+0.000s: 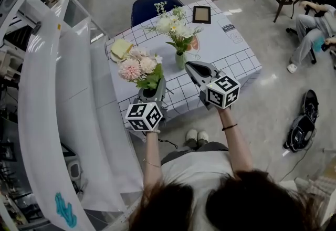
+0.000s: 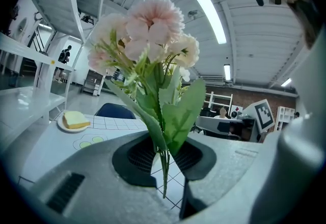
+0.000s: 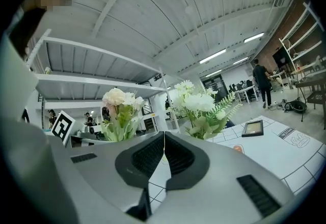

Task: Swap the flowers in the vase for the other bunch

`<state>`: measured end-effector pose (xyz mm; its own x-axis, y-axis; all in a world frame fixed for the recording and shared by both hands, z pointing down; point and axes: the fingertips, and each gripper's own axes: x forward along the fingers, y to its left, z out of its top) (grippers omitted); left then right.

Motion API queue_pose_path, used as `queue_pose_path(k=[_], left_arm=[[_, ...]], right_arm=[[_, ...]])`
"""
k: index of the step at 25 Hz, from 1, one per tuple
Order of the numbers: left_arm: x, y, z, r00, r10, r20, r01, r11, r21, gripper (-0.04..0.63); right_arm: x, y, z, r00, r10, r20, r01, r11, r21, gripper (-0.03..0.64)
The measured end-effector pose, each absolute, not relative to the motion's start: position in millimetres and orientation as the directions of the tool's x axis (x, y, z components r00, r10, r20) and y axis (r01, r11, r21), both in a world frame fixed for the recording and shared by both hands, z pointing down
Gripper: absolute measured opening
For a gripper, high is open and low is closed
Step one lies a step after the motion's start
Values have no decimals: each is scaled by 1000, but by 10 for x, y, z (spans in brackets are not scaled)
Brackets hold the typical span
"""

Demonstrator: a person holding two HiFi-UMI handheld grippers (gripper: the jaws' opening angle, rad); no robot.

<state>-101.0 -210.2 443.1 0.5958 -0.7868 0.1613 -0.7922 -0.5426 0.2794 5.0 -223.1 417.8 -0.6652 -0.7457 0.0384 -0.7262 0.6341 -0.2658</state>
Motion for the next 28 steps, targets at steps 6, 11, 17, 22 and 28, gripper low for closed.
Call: queue_pose_path(k=[6,11,17,22,28], left_arm=[[-1005,-2108,4401,601,-785,152,-789,-552,270,74],[-1037,-2113,4404,597,-787,154,-792,-548,270,74],[-1097,-2100,4399,592,-792,148,-795,-544,269,74],[-1114,-2095,4402,592,-793,146,-795,-543,272,74],[-1117,-2091,4380,598,-789,142,-790,-549,273,74]], right_arm=[[30,-2202,4130,-676,-737,23,-720,653,-237,9],[-11,-2190,4108,-687,-727,14,-709,666,-231,9],[-74,-2170,4099,-696,-718,9,-700,676,-228,8],[-95,-2163,4106,-699,-715,9,-698,679,-227,8],[-105,-2162,4112,-693,-721,12,-703,672,-232,8]])
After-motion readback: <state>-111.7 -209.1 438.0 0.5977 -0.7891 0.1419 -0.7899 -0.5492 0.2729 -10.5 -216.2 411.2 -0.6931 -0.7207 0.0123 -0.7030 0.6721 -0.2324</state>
